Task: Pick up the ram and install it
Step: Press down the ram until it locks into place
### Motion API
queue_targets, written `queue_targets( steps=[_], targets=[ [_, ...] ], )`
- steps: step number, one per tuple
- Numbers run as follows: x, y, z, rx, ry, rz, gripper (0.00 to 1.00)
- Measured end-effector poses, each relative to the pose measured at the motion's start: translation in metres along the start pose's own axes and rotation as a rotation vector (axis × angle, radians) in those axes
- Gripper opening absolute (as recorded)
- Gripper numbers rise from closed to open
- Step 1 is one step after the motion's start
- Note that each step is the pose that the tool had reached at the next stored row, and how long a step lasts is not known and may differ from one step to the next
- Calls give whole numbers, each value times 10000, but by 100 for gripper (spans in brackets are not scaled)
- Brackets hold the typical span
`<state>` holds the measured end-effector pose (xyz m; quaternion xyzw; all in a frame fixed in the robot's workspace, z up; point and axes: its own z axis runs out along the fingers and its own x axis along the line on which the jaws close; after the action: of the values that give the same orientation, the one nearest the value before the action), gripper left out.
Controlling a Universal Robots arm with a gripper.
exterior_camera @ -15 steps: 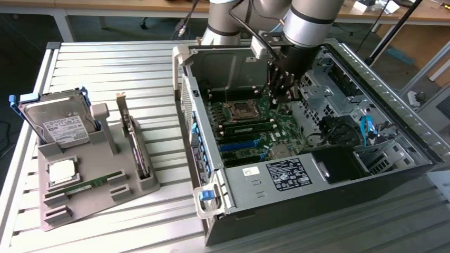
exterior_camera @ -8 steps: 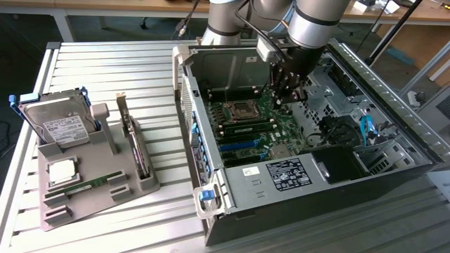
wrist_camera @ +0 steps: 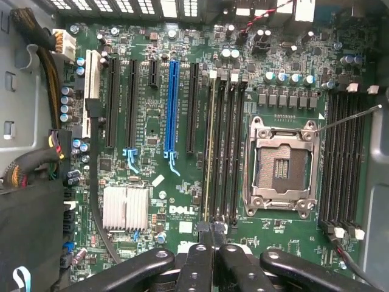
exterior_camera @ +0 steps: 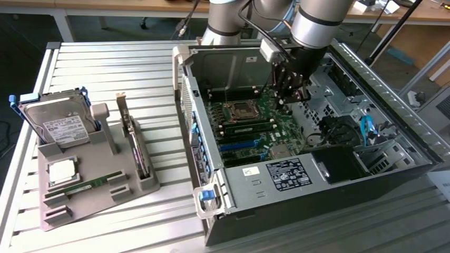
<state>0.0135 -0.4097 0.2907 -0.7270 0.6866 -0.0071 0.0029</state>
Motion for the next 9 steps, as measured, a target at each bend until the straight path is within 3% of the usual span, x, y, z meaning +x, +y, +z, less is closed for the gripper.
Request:
queue_targets(
  steps=[5, 9],
  targets=[
    [1, -22, 19, -2, -1, -1, 11],
    [2, -74, 123, -24, 0, -4, 11]
  ],
)
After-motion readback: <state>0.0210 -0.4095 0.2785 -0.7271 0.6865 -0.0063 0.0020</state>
